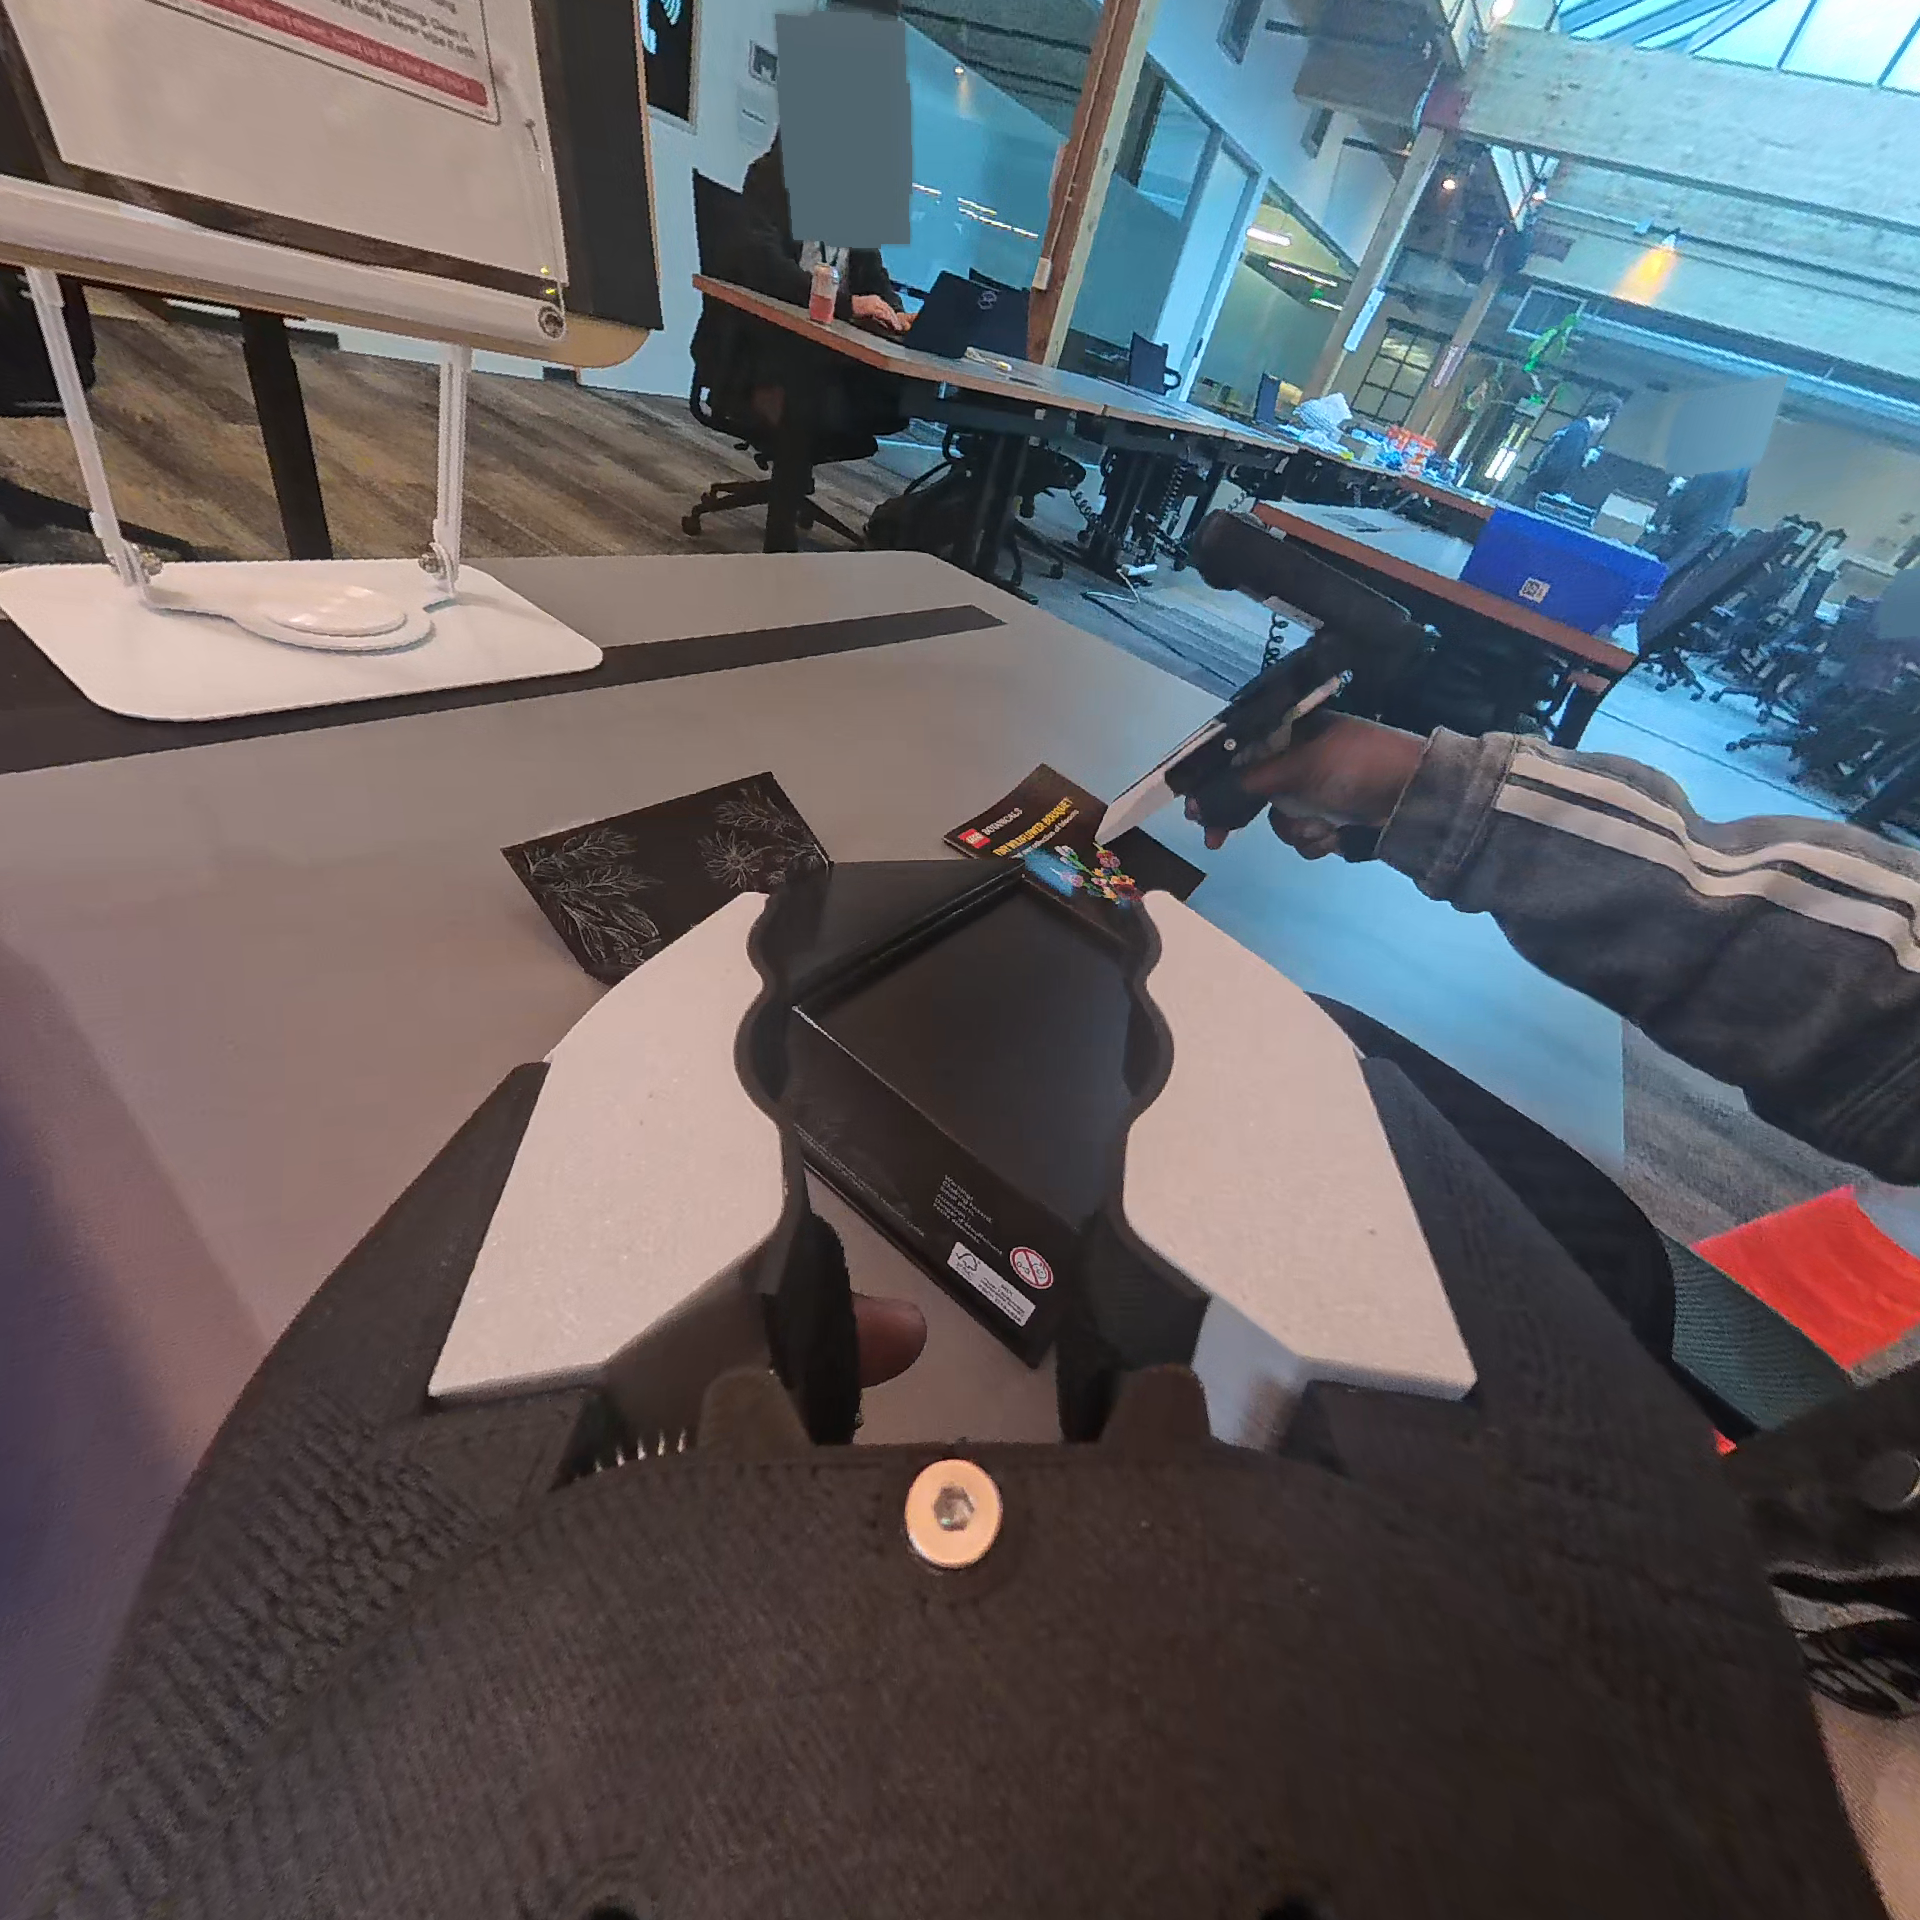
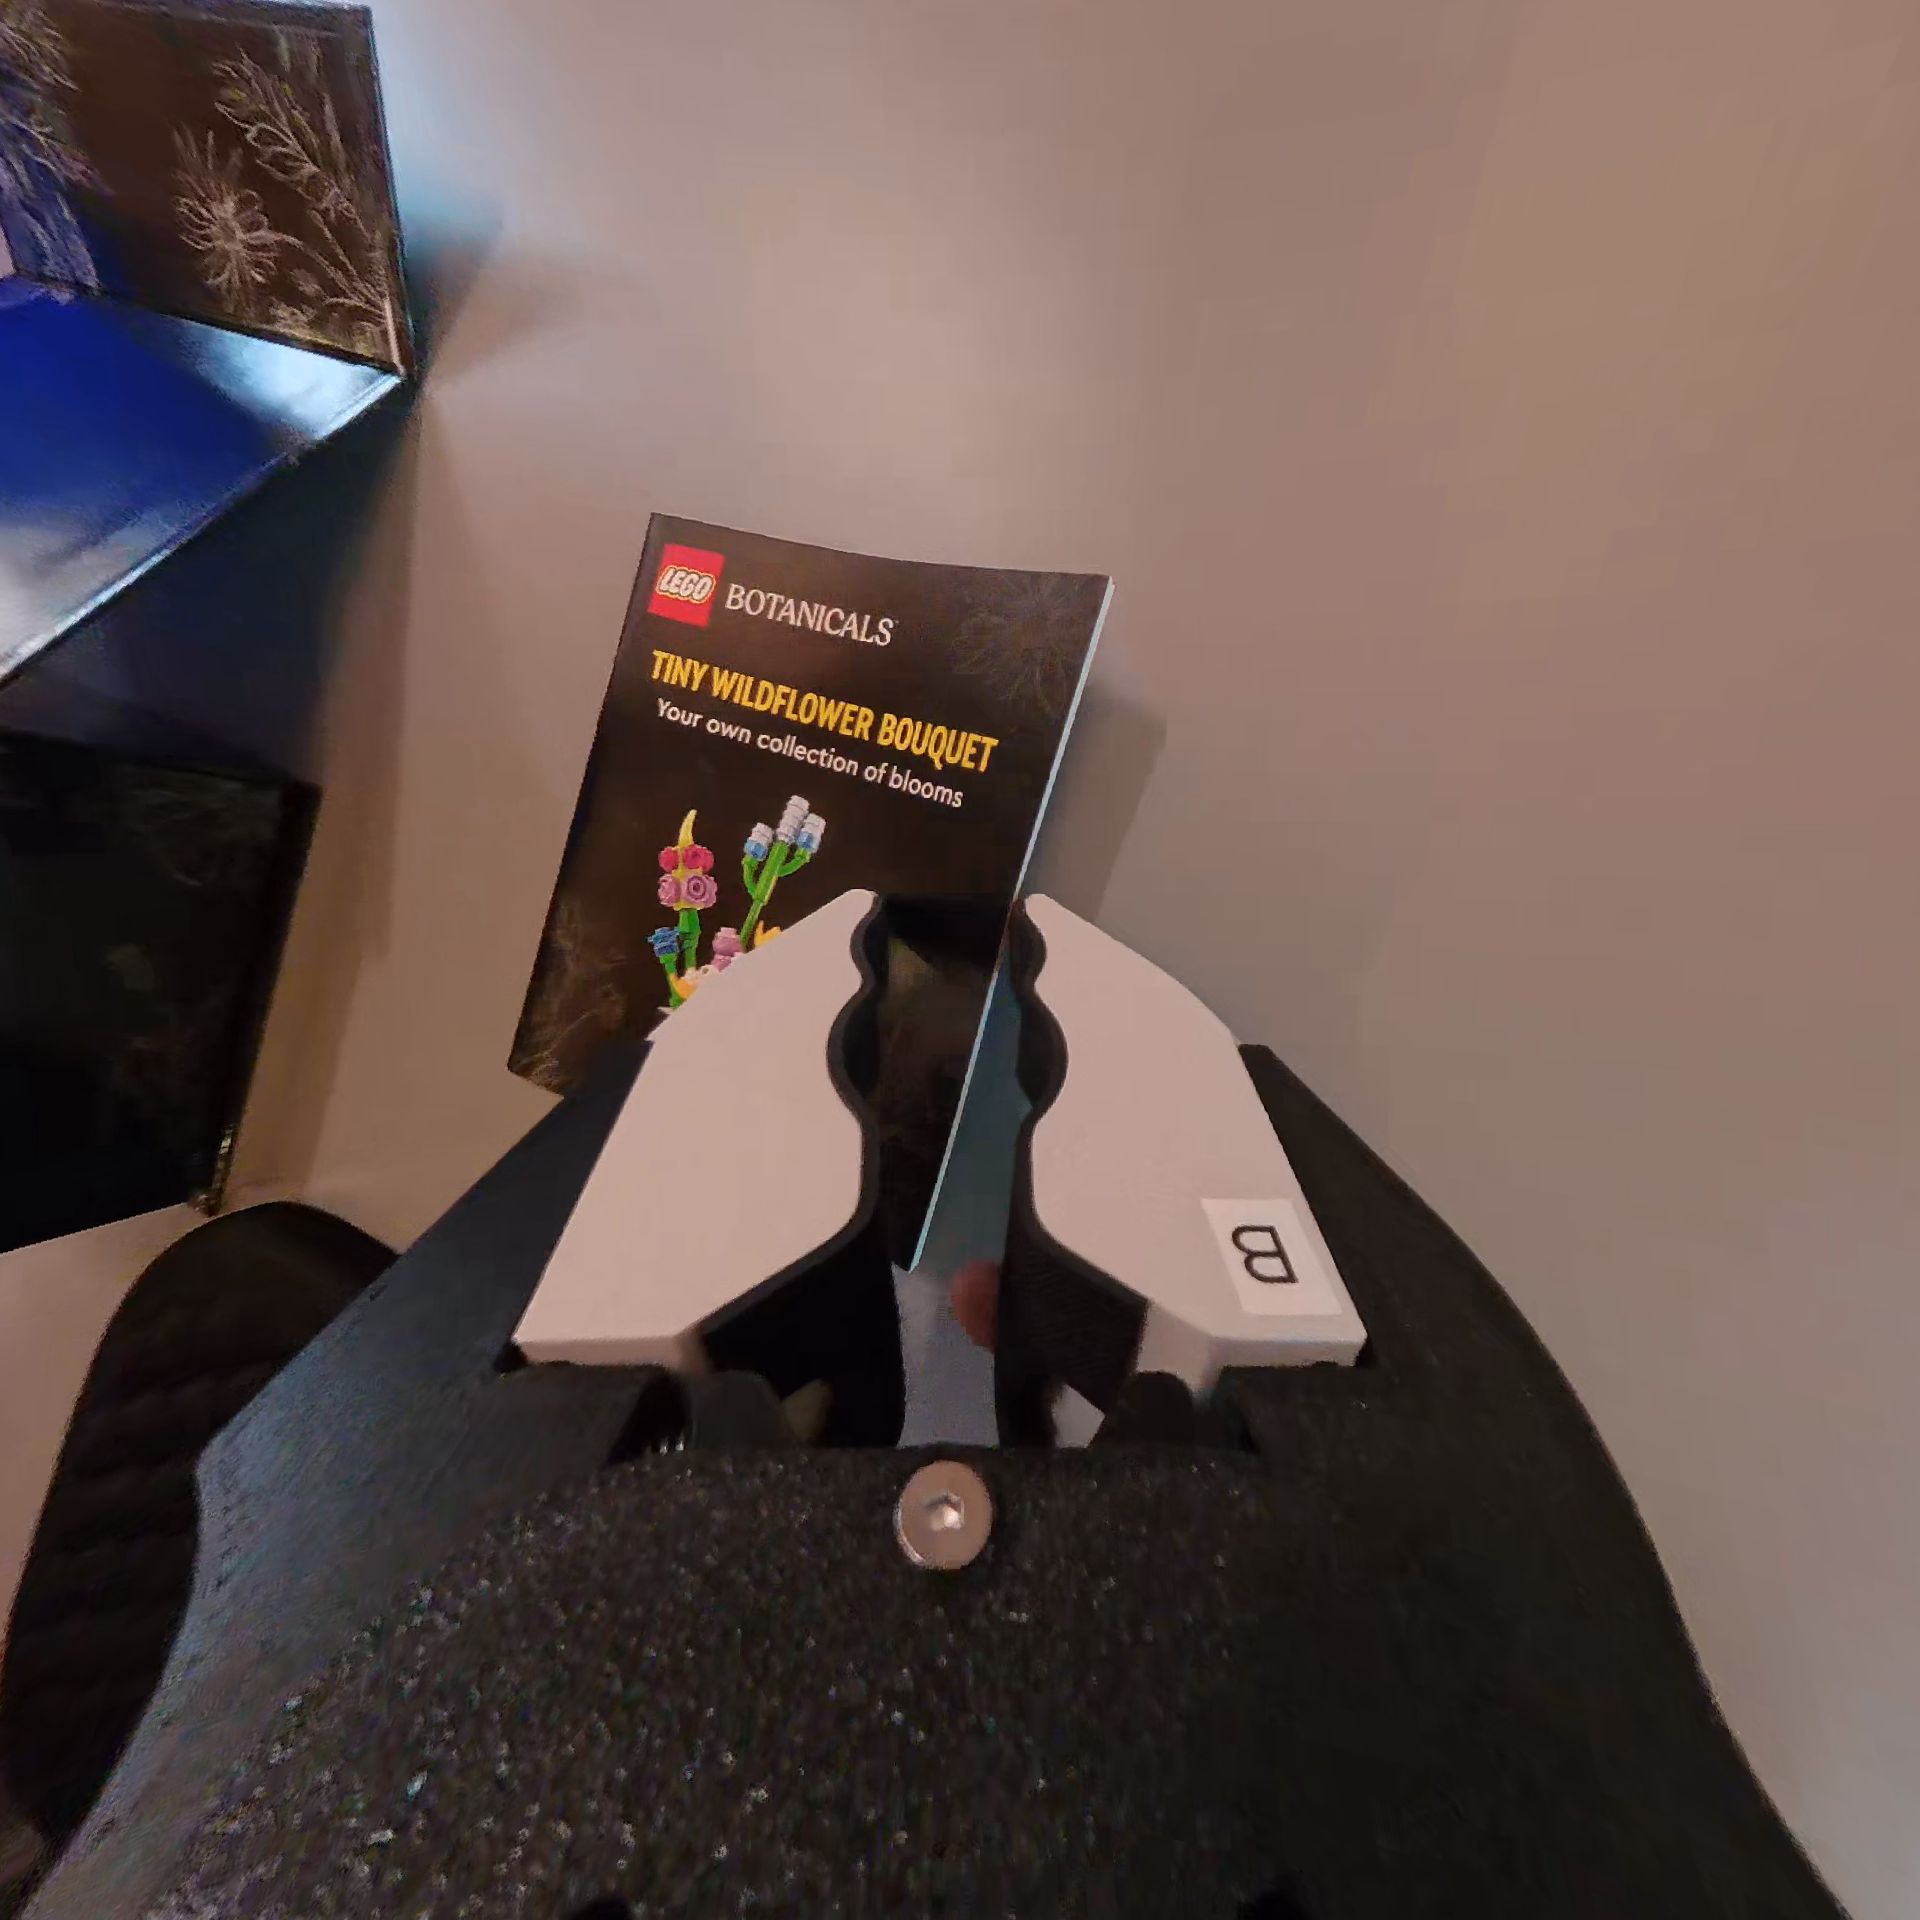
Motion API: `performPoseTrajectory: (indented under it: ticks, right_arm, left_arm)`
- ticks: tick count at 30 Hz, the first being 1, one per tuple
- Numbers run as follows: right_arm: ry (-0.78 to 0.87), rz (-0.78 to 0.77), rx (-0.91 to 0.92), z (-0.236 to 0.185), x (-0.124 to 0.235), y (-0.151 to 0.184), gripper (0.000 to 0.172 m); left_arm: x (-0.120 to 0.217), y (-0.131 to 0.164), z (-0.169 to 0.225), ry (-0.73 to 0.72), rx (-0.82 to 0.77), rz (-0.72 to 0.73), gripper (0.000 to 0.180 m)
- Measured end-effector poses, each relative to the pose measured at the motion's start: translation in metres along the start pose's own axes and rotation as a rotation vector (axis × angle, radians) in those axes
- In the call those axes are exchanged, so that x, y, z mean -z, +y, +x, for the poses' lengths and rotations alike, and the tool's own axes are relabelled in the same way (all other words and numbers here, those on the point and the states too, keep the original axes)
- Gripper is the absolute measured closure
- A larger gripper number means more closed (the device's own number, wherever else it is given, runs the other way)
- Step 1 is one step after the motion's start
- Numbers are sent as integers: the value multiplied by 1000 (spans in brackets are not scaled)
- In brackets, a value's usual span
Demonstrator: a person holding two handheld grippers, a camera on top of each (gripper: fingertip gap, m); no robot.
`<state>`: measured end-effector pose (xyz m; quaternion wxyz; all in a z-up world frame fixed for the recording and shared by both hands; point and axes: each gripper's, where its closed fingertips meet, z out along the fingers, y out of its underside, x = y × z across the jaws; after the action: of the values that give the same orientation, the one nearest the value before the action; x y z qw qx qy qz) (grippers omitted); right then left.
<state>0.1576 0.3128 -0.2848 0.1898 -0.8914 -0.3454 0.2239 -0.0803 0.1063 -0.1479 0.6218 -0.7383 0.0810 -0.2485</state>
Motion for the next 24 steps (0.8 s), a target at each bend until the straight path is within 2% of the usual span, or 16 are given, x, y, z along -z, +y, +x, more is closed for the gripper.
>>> performPoseTrajectory:
  ticks: [10,14,16,17,18,19,21,23,24]
  right_arm:
    - [283,30,163,8,0,-1,147]
    - [275,139,206,-2,11,-12,121]
    - [179,275,261,-28,25,-27,103]
    - [75,349,311,-51,32,-33,80]
    - [-70,417,381,-80,40,-35,50]
    - [-210,446,458,-109,46,-30,30]
    - [-368,403,627,-148,49,-6,24]
    - [-397,378,763,-166,41,11,24]
    - [-408,349,792,-171,34,18,24]
  left_arm:
    - [-4,14,0,-18,-62,-78,117]
    - [-5,25,4,-1,-97,-161,109]
    - [-6,31,7,15,-99,-198,104]
    - [-6,34,8,22,-95,-207,98]
    - [-9,36,11,59,-100,-205,92]
    - [-9,39,19,117,-120,-206,86]
    - [-6,55,39,268,-248,-271,69]
    - [-6,72,34,268,-353,-367,56]
    - [-7,76,31,273,-353,-398,53]
